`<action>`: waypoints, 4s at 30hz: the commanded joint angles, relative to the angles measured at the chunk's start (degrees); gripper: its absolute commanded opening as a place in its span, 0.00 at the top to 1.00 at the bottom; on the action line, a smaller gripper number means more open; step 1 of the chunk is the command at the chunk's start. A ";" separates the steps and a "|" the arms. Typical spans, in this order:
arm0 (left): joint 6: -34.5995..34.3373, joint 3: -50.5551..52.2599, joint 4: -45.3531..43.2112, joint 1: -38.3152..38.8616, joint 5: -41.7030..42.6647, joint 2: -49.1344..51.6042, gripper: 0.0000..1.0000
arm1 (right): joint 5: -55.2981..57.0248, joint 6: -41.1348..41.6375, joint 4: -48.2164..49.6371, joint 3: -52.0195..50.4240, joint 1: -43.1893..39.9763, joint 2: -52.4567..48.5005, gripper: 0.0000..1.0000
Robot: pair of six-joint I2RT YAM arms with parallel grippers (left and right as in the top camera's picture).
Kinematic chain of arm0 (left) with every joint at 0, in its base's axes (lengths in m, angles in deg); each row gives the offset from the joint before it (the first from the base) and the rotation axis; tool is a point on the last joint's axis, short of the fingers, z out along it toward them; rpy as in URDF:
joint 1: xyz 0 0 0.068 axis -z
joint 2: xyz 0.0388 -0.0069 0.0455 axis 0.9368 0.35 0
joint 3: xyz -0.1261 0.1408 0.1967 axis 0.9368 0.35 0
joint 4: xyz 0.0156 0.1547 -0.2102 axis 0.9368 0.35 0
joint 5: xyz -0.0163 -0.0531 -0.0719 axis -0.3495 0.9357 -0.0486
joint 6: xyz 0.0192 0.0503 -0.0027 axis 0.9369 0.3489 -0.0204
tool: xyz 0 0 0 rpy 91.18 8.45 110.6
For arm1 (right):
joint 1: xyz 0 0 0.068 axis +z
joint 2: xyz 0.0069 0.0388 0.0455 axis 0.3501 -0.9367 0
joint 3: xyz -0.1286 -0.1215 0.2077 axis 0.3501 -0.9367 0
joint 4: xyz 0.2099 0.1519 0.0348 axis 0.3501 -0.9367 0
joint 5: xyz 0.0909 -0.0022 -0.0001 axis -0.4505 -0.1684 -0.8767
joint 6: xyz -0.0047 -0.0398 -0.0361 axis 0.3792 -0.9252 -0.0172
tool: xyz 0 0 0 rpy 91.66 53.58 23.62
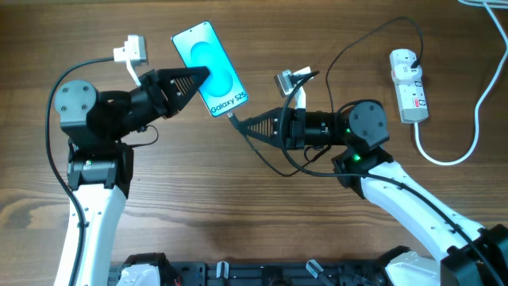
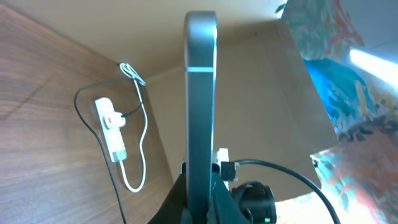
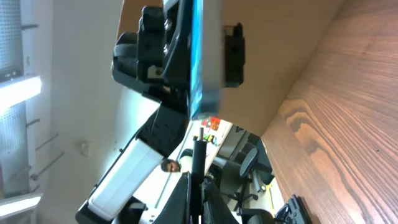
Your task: Plug charger to phone and switch on socket
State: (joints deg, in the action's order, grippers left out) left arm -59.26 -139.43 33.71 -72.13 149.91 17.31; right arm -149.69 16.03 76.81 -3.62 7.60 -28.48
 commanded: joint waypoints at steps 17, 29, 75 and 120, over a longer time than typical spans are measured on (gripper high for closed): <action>1.51 -0.31 0.85 0.26 -1.36 0.09 0.96 | 4.04 -1.07 -1.40 0.09 -0.96 1.18 0.96; 1.53 -0.31 0.85 0.26 -1.38 0.11 0.96 | 2.14 -1.27 -1.36 0.09 -0.96 1.18 0.96; 1.49 -0.31 0.85 0.26 -1.40 0.11 0.96 | 4.02 -1.53 -1.44 0.09 -0.59 0.96 0.96; 12.33 -0.28 4.02 3.74 11.54 0.33 0.96 | -4.04 -9.81 -4.44 0.83 -4.83 1.07 0.80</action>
State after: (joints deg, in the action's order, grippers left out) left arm -47.32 -139.54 38.17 -69.20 159.50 17.95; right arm -154.17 7.35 72.64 -4.56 3.28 -27.78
